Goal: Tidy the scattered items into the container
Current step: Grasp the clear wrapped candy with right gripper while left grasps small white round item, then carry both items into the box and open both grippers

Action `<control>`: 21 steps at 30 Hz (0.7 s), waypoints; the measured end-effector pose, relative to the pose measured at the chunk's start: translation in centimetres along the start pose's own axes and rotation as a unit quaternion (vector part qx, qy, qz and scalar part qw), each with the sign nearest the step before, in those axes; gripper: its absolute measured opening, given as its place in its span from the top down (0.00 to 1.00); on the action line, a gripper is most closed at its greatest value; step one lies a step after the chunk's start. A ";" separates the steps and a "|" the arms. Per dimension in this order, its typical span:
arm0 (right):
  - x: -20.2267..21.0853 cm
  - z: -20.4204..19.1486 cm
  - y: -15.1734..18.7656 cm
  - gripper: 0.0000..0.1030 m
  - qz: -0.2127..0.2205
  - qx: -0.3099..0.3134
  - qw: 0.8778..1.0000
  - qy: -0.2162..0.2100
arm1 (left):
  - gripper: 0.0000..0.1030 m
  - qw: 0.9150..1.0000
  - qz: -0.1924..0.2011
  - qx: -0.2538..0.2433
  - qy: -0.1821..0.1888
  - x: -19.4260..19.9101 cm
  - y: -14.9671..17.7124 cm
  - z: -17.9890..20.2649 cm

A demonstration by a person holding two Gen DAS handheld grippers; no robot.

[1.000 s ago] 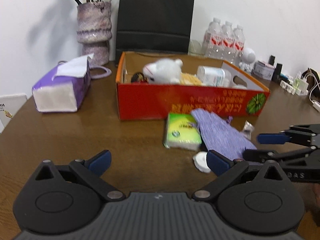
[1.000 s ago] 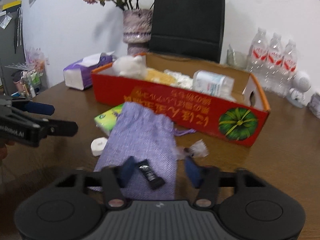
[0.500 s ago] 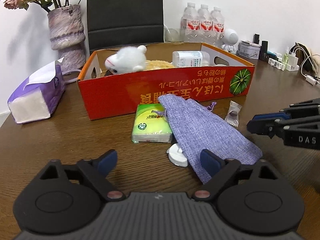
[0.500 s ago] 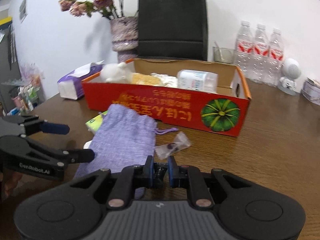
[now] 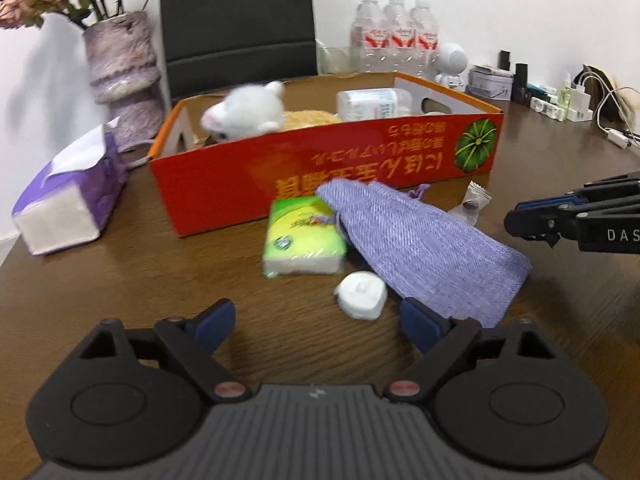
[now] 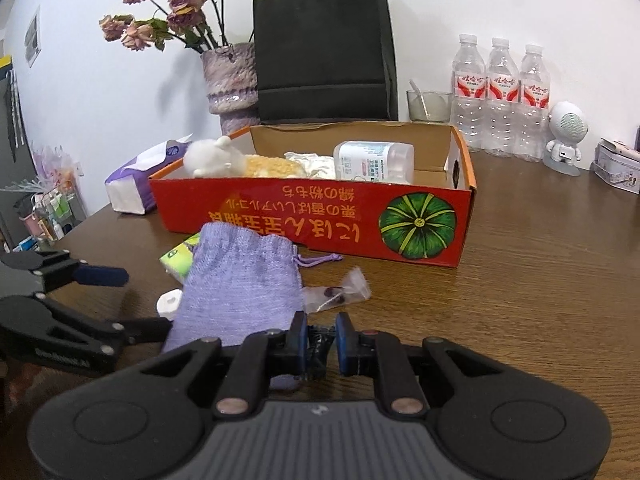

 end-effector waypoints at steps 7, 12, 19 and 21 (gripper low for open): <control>0.2 0.5 0.0 0.87 0.002 -0.012 1.000 -0.001 | 0.71 1.000 0.013 -0.005 0.023 -0.4 -0.9 1.4; 0.5 0.2 -0.1 0.87 0.007 -0.010 1.000 -0.004 | 0.73 1.000 0.019 -0.005 0.021 0.4 -0.5 1.6; 0.8 0.1 -0.4 0.87 0.016 -0.008 1.000 -0.003 | 0.73 0.999 0.045 0.027 0.012 2.5 -0.8 0.2; 1.2 0.0 -0.8 0.87 0.022 -0.008 1.000 -0.004 | 0.73 0.998 0.061 0.032 0.010 3.4 -1.6 -0.3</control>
Point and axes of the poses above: each gripper's, at about its wrist camera, not at the fingertips, and x roughly against the way its jaws point, z to its right, y to its underside, the point moved 9 cm from there along -x, roughly the way its jaws point, and after that the axes turned 1 degree about -x, right-handed, at the moved point
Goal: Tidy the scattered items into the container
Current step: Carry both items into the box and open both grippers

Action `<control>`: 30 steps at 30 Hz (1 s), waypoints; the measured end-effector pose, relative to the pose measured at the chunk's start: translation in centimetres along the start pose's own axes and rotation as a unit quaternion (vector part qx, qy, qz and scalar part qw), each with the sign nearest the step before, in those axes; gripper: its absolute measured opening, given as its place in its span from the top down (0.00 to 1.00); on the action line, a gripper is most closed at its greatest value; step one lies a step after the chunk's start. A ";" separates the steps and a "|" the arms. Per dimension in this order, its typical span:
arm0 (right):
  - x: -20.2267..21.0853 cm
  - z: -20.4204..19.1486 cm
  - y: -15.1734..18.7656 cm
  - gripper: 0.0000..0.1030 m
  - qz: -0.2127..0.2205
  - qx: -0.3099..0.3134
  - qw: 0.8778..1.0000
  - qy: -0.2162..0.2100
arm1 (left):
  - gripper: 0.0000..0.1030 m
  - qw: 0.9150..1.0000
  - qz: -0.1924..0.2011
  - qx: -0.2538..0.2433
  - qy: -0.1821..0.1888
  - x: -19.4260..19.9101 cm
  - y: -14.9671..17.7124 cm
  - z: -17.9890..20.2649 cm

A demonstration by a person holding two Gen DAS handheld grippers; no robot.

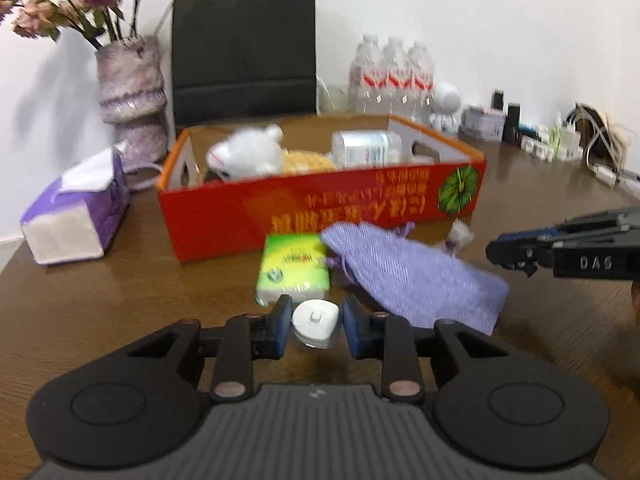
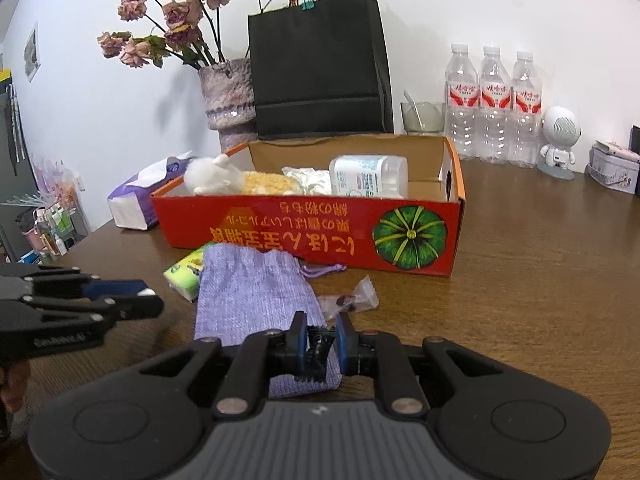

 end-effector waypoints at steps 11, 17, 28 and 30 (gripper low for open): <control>1.2 -0.3 -7.9 0.87 0.072 0.014 0.997 0.015 | 0.73 0.992 0.128 0.023 0.000 2.0 -10.4 -1.5; -1.2 -0.1 -12.7 0.87 0.099 -0.001 0.995 0.020 | 0.73 0.985 0.164 0.058 -0.007 -0.2 -14.1 -2.5; -8.6 1.5 -13.5 0.87 0.053 -0.020 0.998 0.034 | 0.73 0.991 0.113 0.077 -0.009 -7.8 -13.7 -4.8; -9.3 1.8 -13.2 0.87 0.046 -0.020 0.998 0.036 | 0.72 0.991 0.109 0.074 -0.014 -8.3 -13.6 -5.2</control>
Point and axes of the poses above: each gripper's, at about its wrist camera, not at the fingertips, and x roughly against the way its jaws point, z to its right, y to its underside, the point moved 9 cm from there along -x, roughly the way its jaws point, and after that the axes turned 1 degree about -x, right-handed, at the moved point
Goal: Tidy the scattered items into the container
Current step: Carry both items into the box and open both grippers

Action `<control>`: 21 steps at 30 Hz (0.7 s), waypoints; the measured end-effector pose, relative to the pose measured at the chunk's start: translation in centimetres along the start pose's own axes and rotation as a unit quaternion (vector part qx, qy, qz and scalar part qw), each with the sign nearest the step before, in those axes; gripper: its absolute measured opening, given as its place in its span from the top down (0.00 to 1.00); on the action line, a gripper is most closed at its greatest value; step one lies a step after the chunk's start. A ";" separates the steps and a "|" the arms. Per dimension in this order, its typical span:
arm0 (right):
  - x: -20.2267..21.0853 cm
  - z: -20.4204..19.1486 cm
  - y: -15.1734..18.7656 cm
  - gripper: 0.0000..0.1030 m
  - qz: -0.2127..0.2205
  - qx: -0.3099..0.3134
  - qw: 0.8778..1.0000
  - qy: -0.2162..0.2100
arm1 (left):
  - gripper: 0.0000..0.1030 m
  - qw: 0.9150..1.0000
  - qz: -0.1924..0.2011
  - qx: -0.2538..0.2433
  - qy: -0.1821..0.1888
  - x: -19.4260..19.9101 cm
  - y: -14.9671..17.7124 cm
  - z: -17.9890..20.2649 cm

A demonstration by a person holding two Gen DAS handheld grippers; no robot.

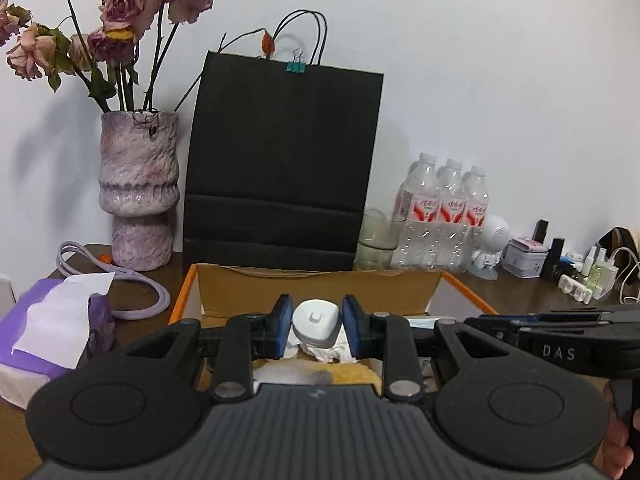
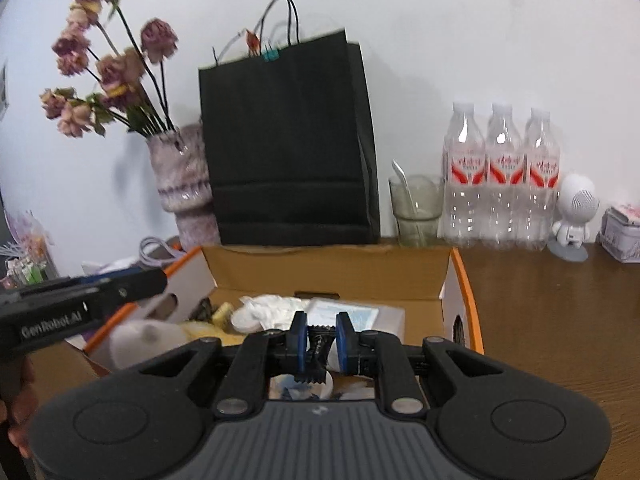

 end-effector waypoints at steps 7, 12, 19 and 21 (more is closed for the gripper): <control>-1.1 0.6 0.8 0.03 -0.019 0.002 0.999 0.026 | 0.00 0.998 -0.017 0.000 -0.059 -0.7 0.6 -1.4; -1.7 0.8 1.0 0.00 -0.028 0.003 0.999 0.033 | 0.00 0.997 -0.025 -0.007 -0.076 -0.7 0.6 -1.6; -1.4 0.9 1.1 0.00 -0.031 0.002 0.999 0.035 | 0.00 0.997 -0.031 -0.008 -0.077 -0.8 0.7 -1.5; -1.3 0.9 1.2 0.00 -0.033 0.004 0.999 0.034 | 0.00 0.997 -0.031 -0.008 -0.077 -0.8 0.7 -1.5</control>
Point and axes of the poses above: each gripper's, at about its wrist camera, not at the fingertips, and x roughly against the way its jaws point, z to its right, y to its underside, the point moved 9 cm from there along -x, roughly the way its jaws point, and after that the axes turned 1 degree about -x, right-handed, at the moved point
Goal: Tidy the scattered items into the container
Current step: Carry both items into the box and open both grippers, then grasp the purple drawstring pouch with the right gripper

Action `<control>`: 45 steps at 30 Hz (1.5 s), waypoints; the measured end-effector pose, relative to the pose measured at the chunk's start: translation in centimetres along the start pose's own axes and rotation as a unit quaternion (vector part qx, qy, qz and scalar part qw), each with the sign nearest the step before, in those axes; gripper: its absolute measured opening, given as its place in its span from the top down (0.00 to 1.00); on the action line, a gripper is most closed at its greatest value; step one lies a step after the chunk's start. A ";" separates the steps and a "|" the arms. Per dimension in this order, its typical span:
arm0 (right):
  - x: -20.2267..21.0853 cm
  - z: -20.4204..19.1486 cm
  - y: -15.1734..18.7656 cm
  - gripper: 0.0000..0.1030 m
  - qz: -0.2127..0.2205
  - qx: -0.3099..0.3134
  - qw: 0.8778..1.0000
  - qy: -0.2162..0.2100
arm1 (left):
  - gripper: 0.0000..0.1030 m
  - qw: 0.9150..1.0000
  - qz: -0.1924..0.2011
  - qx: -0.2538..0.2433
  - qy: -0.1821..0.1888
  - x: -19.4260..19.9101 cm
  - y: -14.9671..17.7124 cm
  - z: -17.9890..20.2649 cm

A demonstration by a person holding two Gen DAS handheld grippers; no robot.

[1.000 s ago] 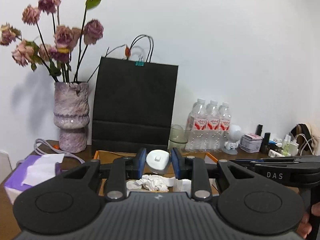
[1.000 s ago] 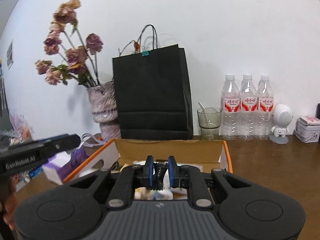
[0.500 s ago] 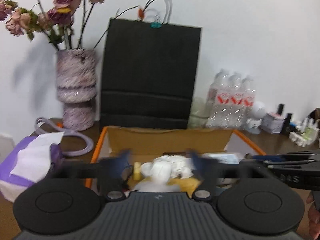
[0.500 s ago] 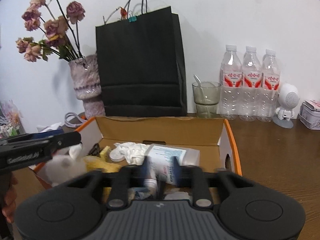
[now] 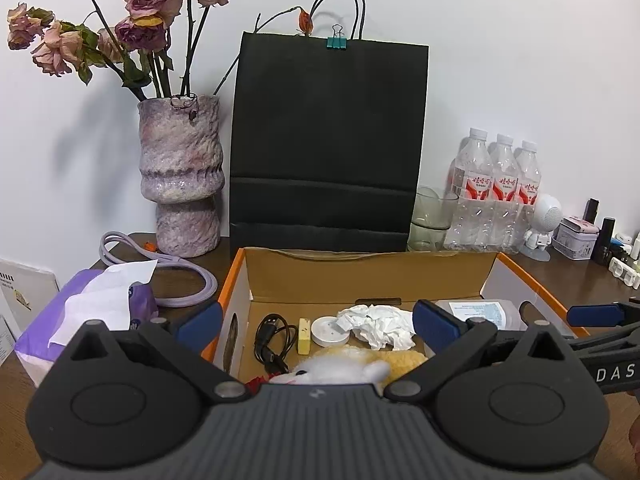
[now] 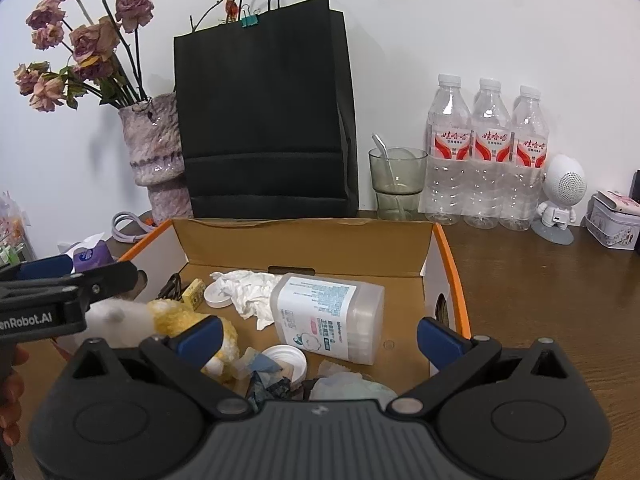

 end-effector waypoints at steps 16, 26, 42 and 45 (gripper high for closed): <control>5.5 -2.7 2.6 0.00 0.000 0.044 0.998 -0.041 | 0.00 1.000 -0.008 -0.008 0.013 6.0 2.4 -2.6; 5.3 -7.2 11.2 0.00 -0.082 0.081 0.989 -0.097 | 0.00 0.998 -0.063 0.009 -0.013 8.7 8.6 -6.3; 5.2 -5.8 11.4 0.79 -0.081 0.041 0.990 -0.106 | 0.00 0.995 -0.092 0.025 0.006 8.2 11.6 -4.9; 5.4 -5.3 11.2 0.87 -0.075 0.030 0.990 -0.113 | 0.00 0.995 -0.095 0.021 0.011 8.0 11.7 -4.1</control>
Point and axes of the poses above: each gripper's, at about its wrist camera, not at the fingertips, and x roughly against the way its jaws point, z to its right, y to its underside, the point moved 9 cm from there along -x, roughly the way its jaws point, and after that the axes turned 1 degree about -x, right-handed, at the moved point
